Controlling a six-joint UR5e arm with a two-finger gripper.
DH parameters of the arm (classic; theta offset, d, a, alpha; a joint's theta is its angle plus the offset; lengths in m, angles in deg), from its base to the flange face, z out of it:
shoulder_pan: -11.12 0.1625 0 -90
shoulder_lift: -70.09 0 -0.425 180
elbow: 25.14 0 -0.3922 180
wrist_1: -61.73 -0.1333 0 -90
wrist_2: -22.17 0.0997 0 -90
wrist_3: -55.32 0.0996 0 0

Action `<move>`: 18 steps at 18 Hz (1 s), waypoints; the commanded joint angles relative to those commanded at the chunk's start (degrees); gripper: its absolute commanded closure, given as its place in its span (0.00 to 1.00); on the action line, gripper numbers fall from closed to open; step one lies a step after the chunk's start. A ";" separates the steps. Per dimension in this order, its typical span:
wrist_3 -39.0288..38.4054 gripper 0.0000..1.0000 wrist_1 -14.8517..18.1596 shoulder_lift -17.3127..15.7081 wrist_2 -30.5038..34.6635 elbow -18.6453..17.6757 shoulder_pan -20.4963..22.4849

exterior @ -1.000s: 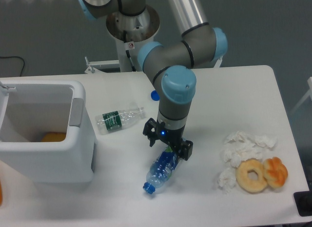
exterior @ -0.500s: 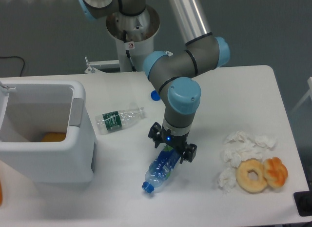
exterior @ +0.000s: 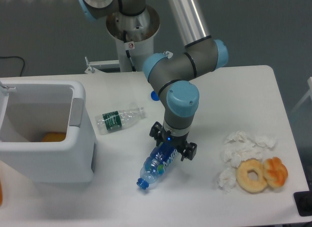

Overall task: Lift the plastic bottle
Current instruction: 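Close the gripper around the middle of the blue-label bottle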

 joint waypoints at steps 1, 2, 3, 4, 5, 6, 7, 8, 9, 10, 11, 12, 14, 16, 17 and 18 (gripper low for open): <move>0.09 0.00 0.09 0.35 0.09 -0.09 -0.17; 0.09 0.00 0.09 0.61 0.26 -0.26 -0.44; 0.09 0.00 0.00 0.70 0.79 -0.44 -0.70; 0.09 0.00 0.00 0.70 1.49 -0.53 -1.05; 0.00 0.00 0.00 0.88 1.93 -0.70 -1.06; 0.00 0.00 0.00 1.05 2.20 -0.71 -1.40; 0.00 0.00 0.00 1.14 2.20 -0.79 -1.67; 0.00 0.00 0.00 1.14 2.20 -0.71 -1.67; 0.00 0.00 0.00 1.14 2.20 -0.79 -1.67; 0.00 0.00 0.00 1.14 2.29 -0.79 -1.67; -0.09 0.00 0.09 1.14 2.29 -0.79 -1.67; -0.09 0.00 0.09 1.14 2.29 -0.79 -1.67; -0.09 0.00 0.09 1.14 2.29 -0.79 -1.67; 0.00 0.00 0.09 1.23 2.29 -0.79 -1.67; 0.00 0.00 0.00 1.32 2.55 -0.79 -1.76; 0.00 0.00 0.00 1.49 2.64 -0.79 -1.67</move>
